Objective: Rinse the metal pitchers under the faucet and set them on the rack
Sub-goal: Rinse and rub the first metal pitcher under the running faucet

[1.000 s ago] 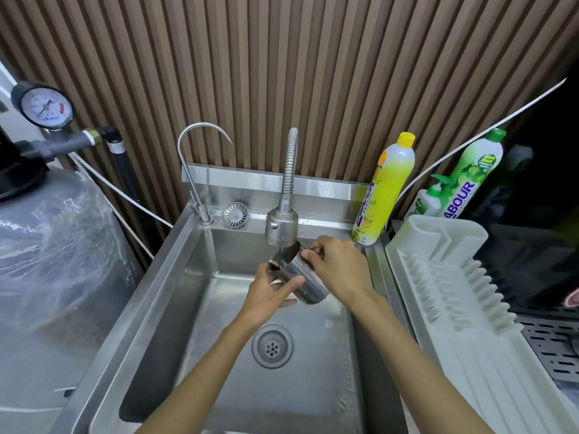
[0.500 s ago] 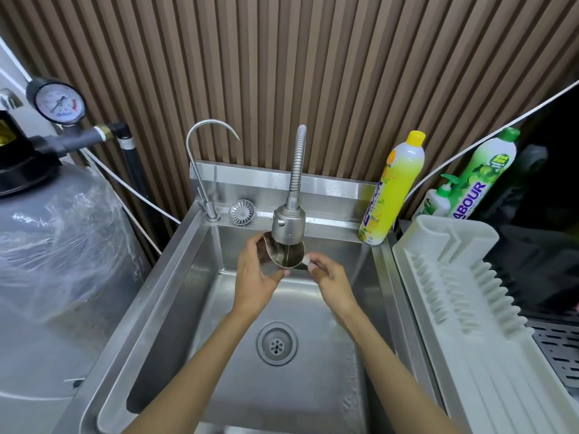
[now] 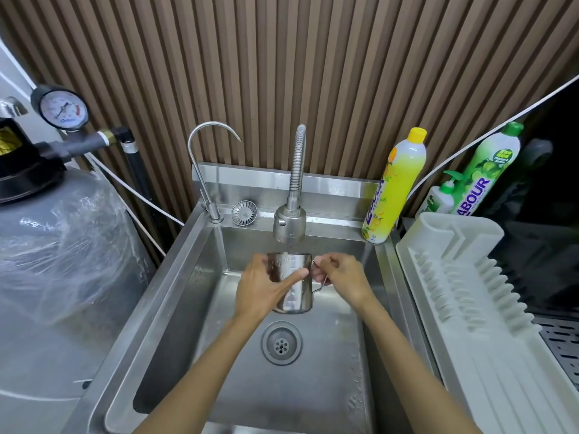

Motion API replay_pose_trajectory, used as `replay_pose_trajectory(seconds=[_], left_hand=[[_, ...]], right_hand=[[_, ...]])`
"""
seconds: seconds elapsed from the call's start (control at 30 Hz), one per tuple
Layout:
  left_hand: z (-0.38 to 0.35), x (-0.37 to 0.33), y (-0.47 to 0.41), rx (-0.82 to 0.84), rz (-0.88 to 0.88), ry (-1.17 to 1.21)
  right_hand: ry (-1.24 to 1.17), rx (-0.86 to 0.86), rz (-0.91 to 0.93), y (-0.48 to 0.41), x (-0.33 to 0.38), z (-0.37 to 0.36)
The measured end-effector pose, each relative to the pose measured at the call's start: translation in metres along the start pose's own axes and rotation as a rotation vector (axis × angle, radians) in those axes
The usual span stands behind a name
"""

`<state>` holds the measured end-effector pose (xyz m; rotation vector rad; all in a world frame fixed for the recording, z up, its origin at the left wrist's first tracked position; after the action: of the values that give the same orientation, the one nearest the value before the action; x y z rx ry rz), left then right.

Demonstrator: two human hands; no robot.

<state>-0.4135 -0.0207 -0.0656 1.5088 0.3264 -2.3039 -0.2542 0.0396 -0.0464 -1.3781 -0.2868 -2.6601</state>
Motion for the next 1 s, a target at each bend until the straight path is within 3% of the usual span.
replay_pose_trajectory(seconds=[0.13,0.33,0.47,0.6,0.7,0.83,1.0], left_hand=[[-0.022,0.016,0.005,0.036,0.146,0.258],[-0.043,0.011,-0.006,0.115,0.126,0.421],[-0.033,0.005,-0.012,-0.003,0.106,0.491],[-0.019,0.005,-0.015,-0.084,-0.008,0.513],[-0.006,0.0,-0.009,-0.118,-0.146,0.315],[0.006,-0.007,0.005,-0.089,-0.296,0.108],[0.018,-0.017,0.01,-0.043,-0.353,-0.095]], right_hand=[[0.409,-0.05,0.142,-0.002,0.029,0.023],[0.564,-0.188,0.301,0.008,0.054,0.028],[0.37,-0.127,0.291,0.009,0.047,0.022],[-0.032,-0.037,0.179,0.003,0.022,0.011],[-0.297,0.074,0.02,-0.002,-0.003,-0.005],[-0.663,0.214,-0.049,0.0,-0.023,-0.03],[-0.816,0.259,-0.06,0.004,-0.031,-0.037]])
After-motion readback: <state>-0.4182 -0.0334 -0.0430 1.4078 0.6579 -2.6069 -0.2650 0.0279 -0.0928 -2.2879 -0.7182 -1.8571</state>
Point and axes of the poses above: each hand's wrist, its own y-axis away from the middle knuckle, its own z-axis out of the back of the hand, x = y × z, the point moved 5 cm from there along -y, towards the middle knuckle, and after that the axes turned 10 degrees about y, right-handed, at the moved point
